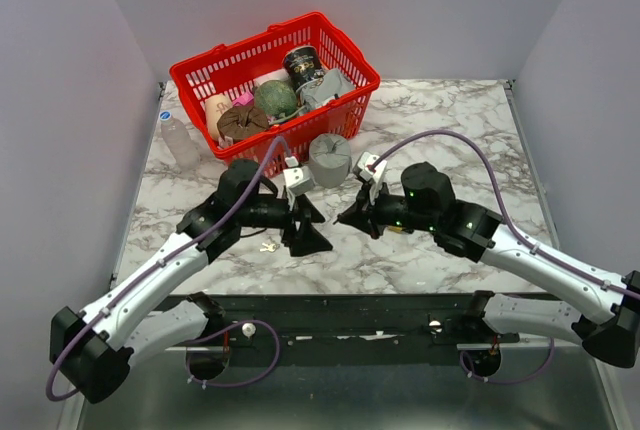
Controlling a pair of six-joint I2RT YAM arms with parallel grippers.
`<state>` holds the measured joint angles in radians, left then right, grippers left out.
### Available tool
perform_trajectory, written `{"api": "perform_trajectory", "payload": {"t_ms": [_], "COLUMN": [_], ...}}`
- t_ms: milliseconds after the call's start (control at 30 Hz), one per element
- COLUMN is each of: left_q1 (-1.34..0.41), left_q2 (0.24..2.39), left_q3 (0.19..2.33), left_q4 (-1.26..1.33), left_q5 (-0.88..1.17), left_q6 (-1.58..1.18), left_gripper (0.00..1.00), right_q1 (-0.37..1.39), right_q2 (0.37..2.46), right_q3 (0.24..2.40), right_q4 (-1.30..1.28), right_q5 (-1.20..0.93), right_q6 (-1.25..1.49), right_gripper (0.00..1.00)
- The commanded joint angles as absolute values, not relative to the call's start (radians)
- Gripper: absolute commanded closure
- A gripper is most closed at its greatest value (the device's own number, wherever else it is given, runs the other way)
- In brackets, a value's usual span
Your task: Unlock with the key
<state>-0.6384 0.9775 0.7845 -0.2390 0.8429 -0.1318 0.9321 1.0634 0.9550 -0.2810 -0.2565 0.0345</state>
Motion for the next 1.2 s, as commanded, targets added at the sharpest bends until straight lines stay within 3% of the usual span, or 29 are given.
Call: {"api": "perform_trajectory", "payload": {"t_ms": [0, 200, 367, 433, 600, 800, 1000, 1167], "left_q1": [-0.617, -0.612, -0.607, -0.607, -0.607, -0.607, -0.609, -0.611], "left_q2": [0.846, 0.781, 0.819, 0.841, 0.815, 0.703, 0.732, 0.756], "left_q3": [0.752, 0.75, 0.718, 0.706, 0.64, 0.467, 0.39, 0.379], "left_q4": [-0.247, -0.215, -0.204, -0.18, -0.019, 0.35, 0.581, 0.643], "left_q5": [0.717, 0.36, 0.23, 0.207, 0.179, 0.251, 0.434, 0.482], "left_q6": [-0.248, -0.688, -1.032, -1.115, -1.092, -0.967, -0.928, -0.916], "left_gripper": [0.13, 0.13, 0.14, 0.19, 0.23, 0.13, 0.04, 0.06], "right_q1": [0.933, 0.933, 0.948, 0.963, 0.979, 0.974, 0.937, 0.861], "right_q2": [1.026, 1.017, 1.0, 1.0, 0.996, 0.999, 1.003, 0.999], "right_q3": [0.908, 0.855, 0.799, 0.782, 0.773, 0.773, 0.746, 0.732], "right_q4": [-0.196, -0.097, 0.044, 0.069, 0.112, 0.12, 0.221, 0.265], "right_q5": [-0.178, -0.166, -0.12, -0.097, -0.013, 0.101, 0.008, -0.162], "right_q6": [0.026, -0.046, -0.101, -0.124, -0.077, 0.188, 0.445, 0.574], "right_gripper": [0.99, 0.99, 0.99, 0.99, 0.99, 0.99, 0.99, 0.99]}}
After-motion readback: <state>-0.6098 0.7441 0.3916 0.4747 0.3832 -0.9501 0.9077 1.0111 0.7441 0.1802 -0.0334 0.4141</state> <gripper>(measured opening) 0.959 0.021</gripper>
